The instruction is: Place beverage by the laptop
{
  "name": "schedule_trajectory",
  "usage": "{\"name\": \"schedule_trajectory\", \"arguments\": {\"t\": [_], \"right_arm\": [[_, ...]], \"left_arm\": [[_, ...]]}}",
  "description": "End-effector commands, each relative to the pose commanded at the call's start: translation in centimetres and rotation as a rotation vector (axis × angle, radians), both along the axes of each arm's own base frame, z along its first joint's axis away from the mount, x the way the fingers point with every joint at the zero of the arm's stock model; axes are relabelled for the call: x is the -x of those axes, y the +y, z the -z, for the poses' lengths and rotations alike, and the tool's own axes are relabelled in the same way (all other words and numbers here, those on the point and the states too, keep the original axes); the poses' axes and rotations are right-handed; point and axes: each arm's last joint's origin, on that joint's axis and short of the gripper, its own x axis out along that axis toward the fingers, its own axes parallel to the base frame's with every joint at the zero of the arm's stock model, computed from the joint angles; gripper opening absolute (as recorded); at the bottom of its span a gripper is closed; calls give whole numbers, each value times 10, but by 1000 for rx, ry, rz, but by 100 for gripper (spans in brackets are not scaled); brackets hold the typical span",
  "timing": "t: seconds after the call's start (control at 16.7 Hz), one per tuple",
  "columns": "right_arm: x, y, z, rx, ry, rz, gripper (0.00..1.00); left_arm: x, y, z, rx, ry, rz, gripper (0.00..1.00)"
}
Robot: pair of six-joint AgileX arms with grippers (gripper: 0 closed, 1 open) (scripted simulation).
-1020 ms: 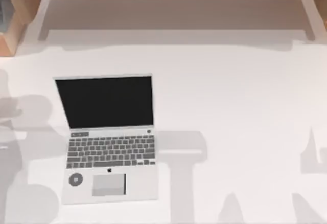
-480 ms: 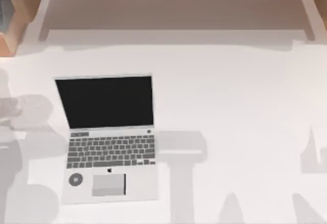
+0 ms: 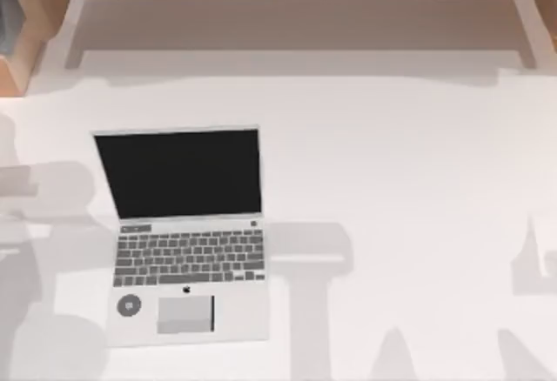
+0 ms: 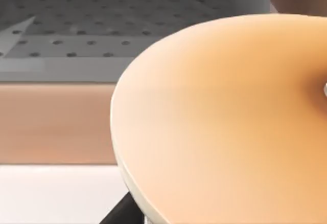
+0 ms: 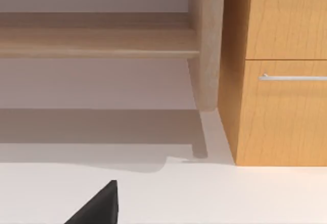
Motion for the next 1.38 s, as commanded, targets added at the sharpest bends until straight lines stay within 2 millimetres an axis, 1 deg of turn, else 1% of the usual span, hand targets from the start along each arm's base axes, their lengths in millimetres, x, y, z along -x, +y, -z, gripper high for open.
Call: {"name": "schedule_trajectory", "arguments": {"t": [0.18, 0.3, 0.36, 0.48, 0.6, 0.72, 0.84, 0.96, 1.02, 1.08, 1.2, 1.32, 1.38], "right_arm": [[0, 0, 0, 0, 0, 0, 100], [0, 0, 0, 0, 0, 0, 100], [0, 0, 0, 0, 0, 0, 100], [0, 0, 0, 0, 0, 0, 100], [0, 0, 0, 0, 0, 0, 100], [0, 0, 0, 0, 0, 0, 100], [0, 0, 0, 0, 0, 0, 100], [0, 0, 0, 0, 0, 0, 100], [0, 0, 0, 0, 0, 0, 100], [0, 0, 0, 0, 0, 0, 100], [0, 0, 0, 0, 0, 0, 100], [0, 0, 0, 0, 0, 0, 100], [0, 0, 0, 0, 0, 0, 100]], "left_arm": [[0, 0, 1, -1, 2, 0, 0], [-7, -5, -10, 2, -44, 9, 0], [-13, -12, -14, 17, -60, 17, 0], [-25, -32, -20, 67, -74, 34, 0], [-39, -61, -25, 127, -78, 54, 0], [-53, -100, -34, 185, -84, 77, 0], [-62, -148, -47, 236, -99, 102, 0], [-61, -204, -63, 281, -115, 126, 0], [-57, -233, -70, 301, -119, 135, 0], [-48, -262, -78, 317, -118, 142, 0], [-22, -316, -88, 334, -98, 148, 0], [13, -361, -90, 319, -58, 141, 0], [32, -379, -87, 296, -33, 131, 0]]}}
